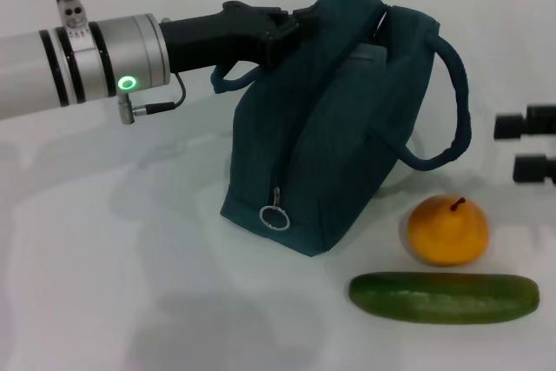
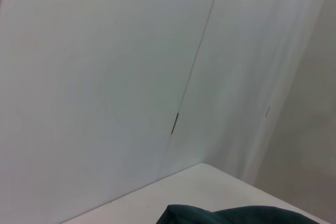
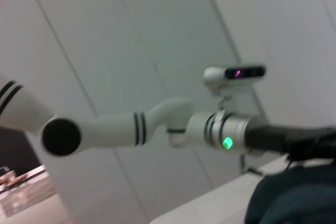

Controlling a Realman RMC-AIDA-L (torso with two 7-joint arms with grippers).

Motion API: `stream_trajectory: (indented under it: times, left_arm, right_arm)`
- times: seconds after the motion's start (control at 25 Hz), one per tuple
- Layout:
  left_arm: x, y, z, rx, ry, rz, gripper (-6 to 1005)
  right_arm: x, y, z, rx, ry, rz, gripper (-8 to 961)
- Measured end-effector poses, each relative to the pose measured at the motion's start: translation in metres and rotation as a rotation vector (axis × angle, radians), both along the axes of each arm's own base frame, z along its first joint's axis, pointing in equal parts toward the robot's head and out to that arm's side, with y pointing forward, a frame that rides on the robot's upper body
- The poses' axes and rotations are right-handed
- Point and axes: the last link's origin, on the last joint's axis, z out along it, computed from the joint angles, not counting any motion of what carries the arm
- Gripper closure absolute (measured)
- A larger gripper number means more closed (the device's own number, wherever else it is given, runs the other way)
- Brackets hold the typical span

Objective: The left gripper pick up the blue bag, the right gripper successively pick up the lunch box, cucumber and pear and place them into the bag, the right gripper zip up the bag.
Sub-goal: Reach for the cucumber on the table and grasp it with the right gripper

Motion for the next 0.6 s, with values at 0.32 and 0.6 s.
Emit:
stream_trajectory:
  times: [0.32,0.6]
  left_arm:
    - [-0.002,-0.001,0.000,0.001,0.000,0.004,963]
    - [-0.004,-0.002,0.000,0.007,0.006,-0.001,963]
  right_arm:
    - [-0.034,0.021,-0.003,-0.082,-0.063,0.078,297]
    - [-0.060,0.032,-0.019,-0.205,-0.215,0.157,298]
